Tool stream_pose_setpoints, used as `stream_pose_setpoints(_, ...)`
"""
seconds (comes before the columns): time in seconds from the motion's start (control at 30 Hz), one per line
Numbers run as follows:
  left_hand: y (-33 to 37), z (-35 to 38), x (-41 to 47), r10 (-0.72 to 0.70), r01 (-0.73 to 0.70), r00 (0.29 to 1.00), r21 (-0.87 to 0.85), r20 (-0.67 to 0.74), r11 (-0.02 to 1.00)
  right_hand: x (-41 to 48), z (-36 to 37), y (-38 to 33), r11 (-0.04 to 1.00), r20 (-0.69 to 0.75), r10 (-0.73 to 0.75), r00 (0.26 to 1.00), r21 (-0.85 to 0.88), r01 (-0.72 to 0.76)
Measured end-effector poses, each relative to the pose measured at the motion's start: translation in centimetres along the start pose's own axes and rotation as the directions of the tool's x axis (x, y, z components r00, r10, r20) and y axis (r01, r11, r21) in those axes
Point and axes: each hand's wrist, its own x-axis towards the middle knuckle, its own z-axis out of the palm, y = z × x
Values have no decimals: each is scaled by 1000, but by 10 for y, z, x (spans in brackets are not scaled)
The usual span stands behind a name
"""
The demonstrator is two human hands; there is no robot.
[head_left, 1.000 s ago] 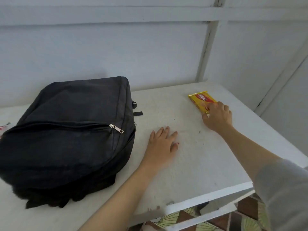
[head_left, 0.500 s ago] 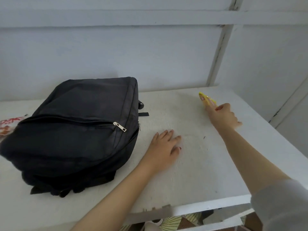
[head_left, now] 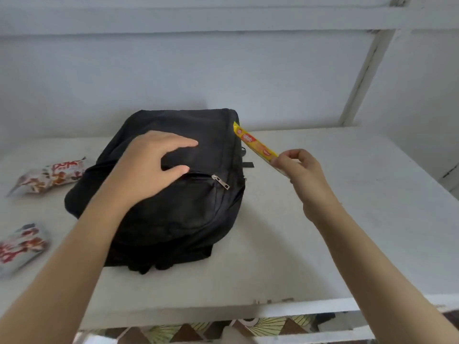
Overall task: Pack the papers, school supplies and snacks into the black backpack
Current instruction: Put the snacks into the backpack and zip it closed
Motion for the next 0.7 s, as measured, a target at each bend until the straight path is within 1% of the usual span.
stream_pose_setpoints(0.07, -26, -16, -2, -76, 74, 996, 31, 51, 997, -14, 23, 0, 999, 51, -34, 998, 35, 32)
stream_pose_setpoints(0.13, -45, -25, -3, -127, 125, 986, 20, 110, 992, -26, 42, 4, 993, 82, -89, 993, 81, 83)
stream_pose_setpoints(0.23, -63, -32, -3, -142, 149, 979, -42, 146, 988, -41, 64, 11, 976, 104, -207, 973, 90, 198)
stream_pose_setpoints(0.3, -70, -34, 0, -131, 144, 981, -84, 144, 986, -52, 76, 11, 948, 129, -315, 940, 79, 307)
stream_pose_setpoints(0.4, -75, -36, 8, -148, 169, 982, -193, 120, 967, -64, 89, 13, 900, 219, -433, 874, 53, 433)
stream_pose_setpoints(0.5, -79, -39, 19, -138, 140, 990, -302, 29, 943, -72, 102, 16, 852, 292, -478, 829, -77, 518)
stream_pose_setpoints(0.57, -81, -40, 25, -139, 120, 990, -363, -26, 924, -75, 111, 14, 796, 306, -497, 812, -212, 567)
stream_pose_setpoints(0.63, -83, -41, 29, -136, 97, 988, -403, -69, 910, -77, 121, 10, 696, 280, -527, 802, -399, 597)
stream_pose_setpoints(0.7, -84, -41, 32, -116, 61, 987, -414, -110, 908, -78, 134, 6, 585, 203, -564, 801, -587, 560)
